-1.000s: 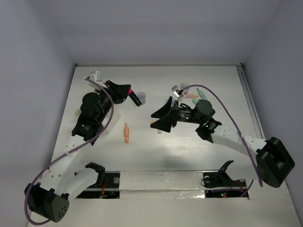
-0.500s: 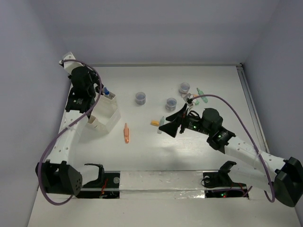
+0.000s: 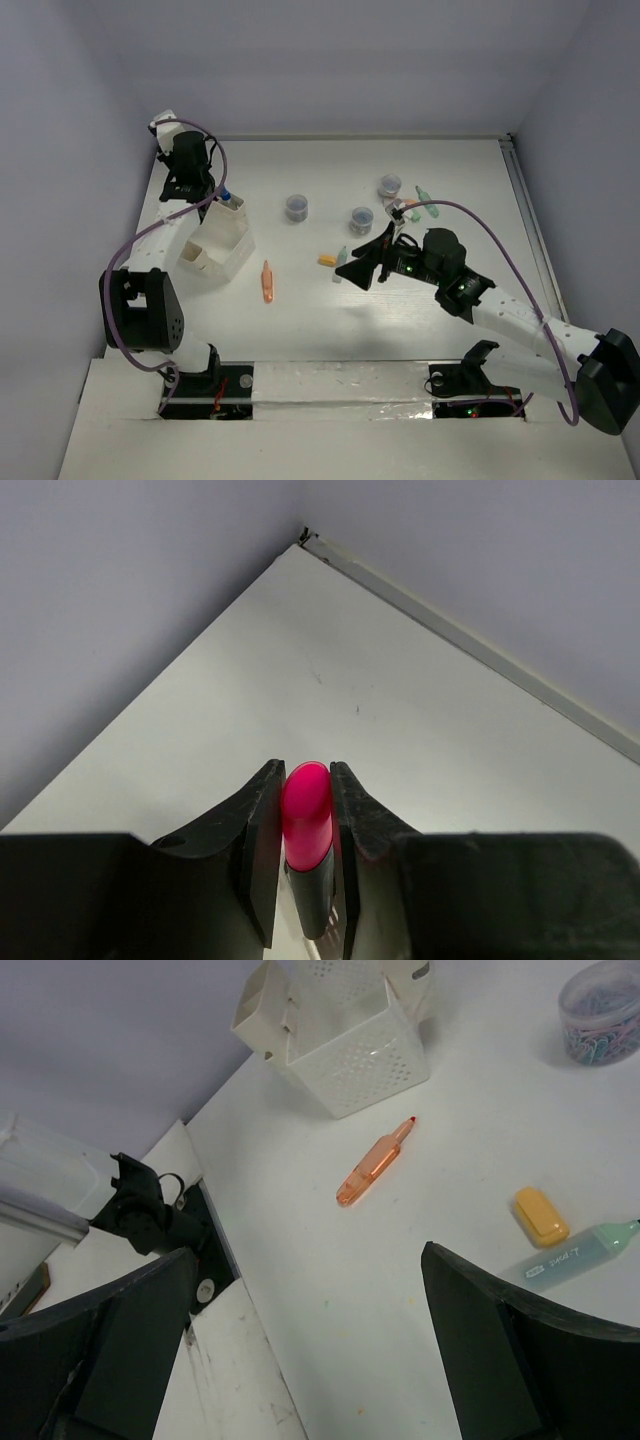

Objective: Sort the stationery into containers
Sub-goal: Place the pen in the storage box.

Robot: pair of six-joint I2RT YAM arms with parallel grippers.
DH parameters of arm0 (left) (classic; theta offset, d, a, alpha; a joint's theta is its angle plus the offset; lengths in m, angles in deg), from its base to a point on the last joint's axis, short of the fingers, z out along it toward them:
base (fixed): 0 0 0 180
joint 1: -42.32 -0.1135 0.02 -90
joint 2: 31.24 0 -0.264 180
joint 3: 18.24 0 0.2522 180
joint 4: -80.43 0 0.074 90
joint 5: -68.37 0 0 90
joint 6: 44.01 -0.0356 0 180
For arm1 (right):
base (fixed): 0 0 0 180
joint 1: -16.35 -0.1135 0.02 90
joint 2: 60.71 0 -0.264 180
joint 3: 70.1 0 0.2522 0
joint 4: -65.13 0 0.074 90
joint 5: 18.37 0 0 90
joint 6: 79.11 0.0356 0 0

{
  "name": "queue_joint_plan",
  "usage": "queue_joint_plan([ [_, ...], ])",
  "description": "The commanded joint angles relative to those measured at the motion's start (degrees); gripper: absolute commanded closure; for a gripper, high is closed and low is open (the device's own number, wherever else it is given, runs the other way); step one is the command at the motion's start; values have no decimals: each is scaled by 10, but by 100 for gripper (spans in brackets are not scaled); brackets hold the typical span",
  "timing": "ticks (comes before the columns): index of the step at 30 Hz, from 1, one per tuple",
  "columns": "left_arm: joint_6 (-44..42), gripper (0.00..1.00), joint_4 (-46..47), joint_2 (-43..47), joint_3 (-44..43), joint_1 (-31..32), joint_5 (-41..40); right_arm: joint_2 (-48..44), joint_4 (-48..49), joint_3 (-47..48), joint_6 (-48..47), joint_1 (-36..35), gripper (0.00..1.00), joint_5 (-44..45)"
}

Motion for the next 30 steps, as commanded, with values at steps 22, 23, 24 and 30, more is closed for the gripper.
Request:
queue_joint_plan([
  [22,-25,100,150,-14,76,4,52,3,6,7,-21,1,0,23],
  [23,-24,100,148,-14,77,4,51,2,5,7,-21,1,0,28],
  [24,-23,100,148,-14,78,4,54,-1,1,7,-23,1,0,36],
  [30,-28,76,138,-4,72,16,59,-1,-10,7,-28,1,0,61],
])
